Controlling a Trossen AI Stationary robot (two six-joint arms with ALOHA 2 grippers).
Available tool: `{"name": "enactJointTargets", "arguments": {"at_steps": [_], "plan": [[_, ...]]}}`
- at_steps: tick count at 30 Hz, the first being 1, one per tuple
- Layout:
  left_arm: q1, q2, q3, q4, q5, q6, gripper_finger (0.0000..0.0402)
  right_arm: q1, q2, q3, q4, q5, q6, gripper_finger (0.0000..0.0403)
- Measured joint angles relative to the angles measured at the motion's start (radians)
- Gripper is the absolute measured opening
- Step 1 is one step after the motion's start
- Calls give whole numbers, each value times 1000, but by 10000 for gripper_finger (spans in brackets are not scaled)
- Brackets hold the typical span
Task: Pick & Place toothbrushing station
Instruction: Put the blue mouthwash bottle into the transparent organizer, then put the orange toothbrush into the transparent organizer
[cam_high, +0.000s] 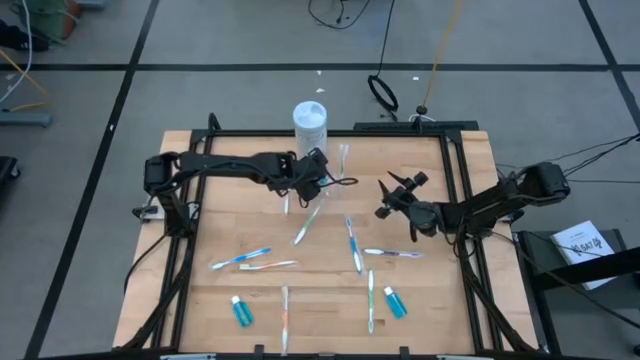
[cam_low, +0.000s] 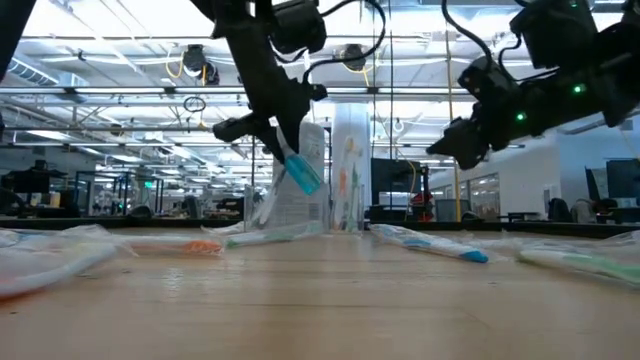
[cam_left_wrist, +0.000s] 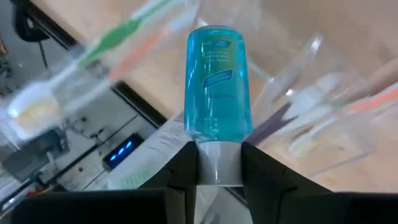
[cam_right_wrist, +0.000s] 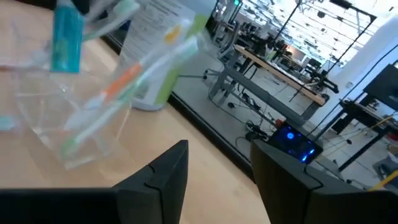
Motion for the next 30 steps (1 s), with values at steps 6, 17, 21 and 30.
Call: {"name": "enactJointTargets", "arguments": {"at_steps": [6, 17, 21, 30], "plan": [[15, 34, -1, 7, -58, 22, 128, 0, -6, -15, 12, -153, -35, 169], [-20, 38, 0, 107, -84, 2, 179, 0, -6, -18, 12, -182, -42, 169], [-25, 38, 0, 106, -89, -127, 185, 0, -6, -18, 12, -182, -41, 169], [-54, -25, 0, 93, -77, -190, 153, 0, -6, -18, 12, -182, -40, 169]]}}
